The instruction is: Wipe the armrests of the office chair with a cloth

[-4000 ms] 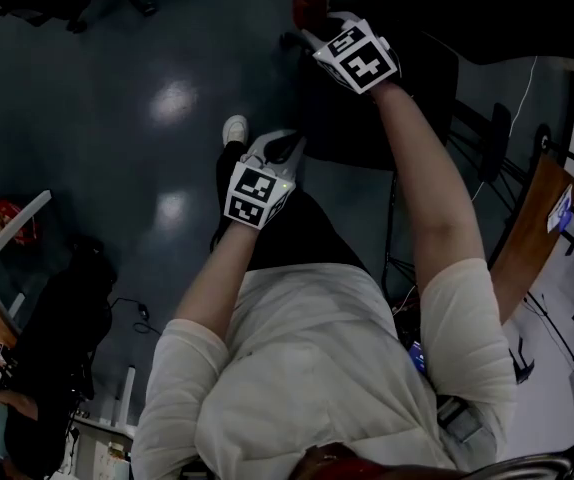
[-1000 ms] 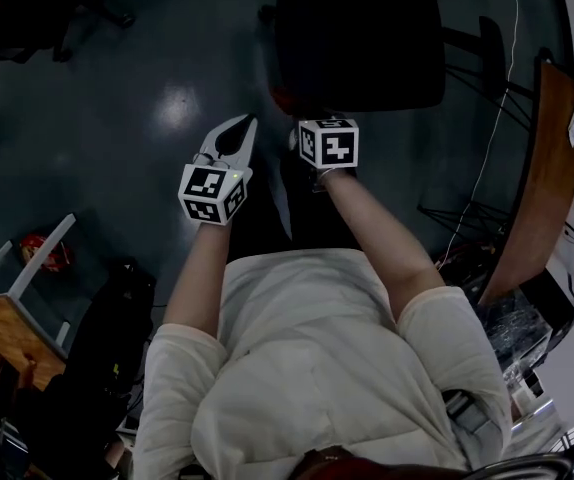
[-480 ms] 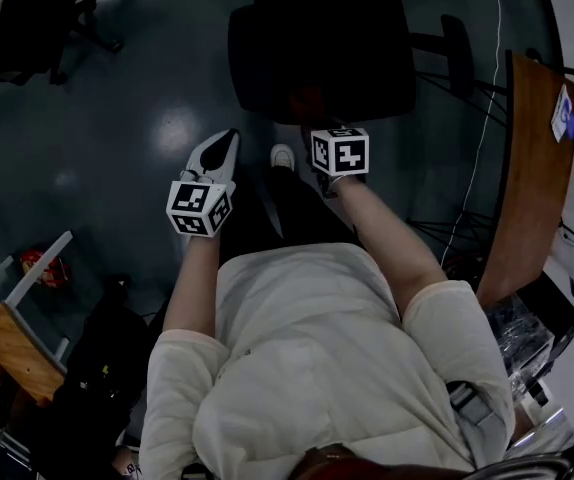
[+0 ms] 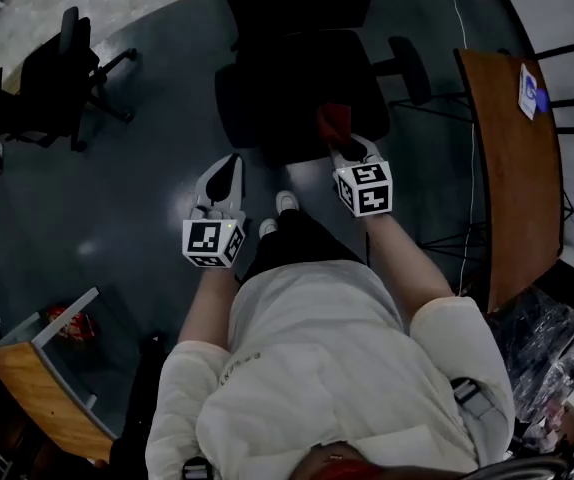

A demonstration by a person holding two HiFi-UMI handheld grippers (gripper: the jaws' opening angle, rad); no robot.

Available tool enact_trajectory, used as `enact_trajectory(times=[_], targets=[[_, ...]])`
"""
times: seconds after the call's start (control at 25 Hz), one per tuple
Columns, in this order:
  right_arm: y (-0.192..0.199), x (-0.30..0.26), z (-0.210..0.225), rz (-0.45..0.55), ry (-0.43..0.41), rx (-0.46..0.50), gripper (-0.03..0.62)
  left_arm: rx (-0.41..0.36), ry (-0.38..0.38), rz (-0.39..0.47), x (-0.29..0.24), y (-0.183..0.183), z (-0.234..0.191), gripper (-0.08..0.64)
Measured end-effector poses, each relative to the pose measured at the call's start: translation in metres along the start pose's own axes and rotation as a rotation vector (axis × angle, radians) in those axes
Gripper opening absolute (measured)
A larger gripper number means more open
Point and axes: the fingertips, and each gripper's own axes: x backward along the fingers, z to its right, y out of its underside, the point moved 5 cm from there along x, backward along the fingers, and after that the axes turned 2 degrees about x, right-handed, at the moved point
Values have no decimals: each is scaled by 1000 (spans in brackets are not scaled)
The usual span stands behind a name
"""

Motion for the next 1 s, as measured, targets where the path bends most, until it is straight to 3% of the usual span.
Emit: enact_trajectory(times=[0.16, 0.36, 0.6, 0.84, 1.0], targets=[[-15, 30, 26, 80, 47, 53, 49, -86, 28, 54, -5, -21, 26, 17], [-7, 54, 77, 121, 82, 22, 49, -107, 55, 41, -32, -17, 69, 17], [11, 66, 158, 123, 59, 159, 49, -95, 15, 23, -90, 5, 132, 17], [29, 73, 252, 97, 10, 211, 49, -35, -92, 18, -147, 33, 186, 17], [34, 75, 301, 93, 11, 207, 49, -19, -90, 9, -182, 42, 224, 17]])
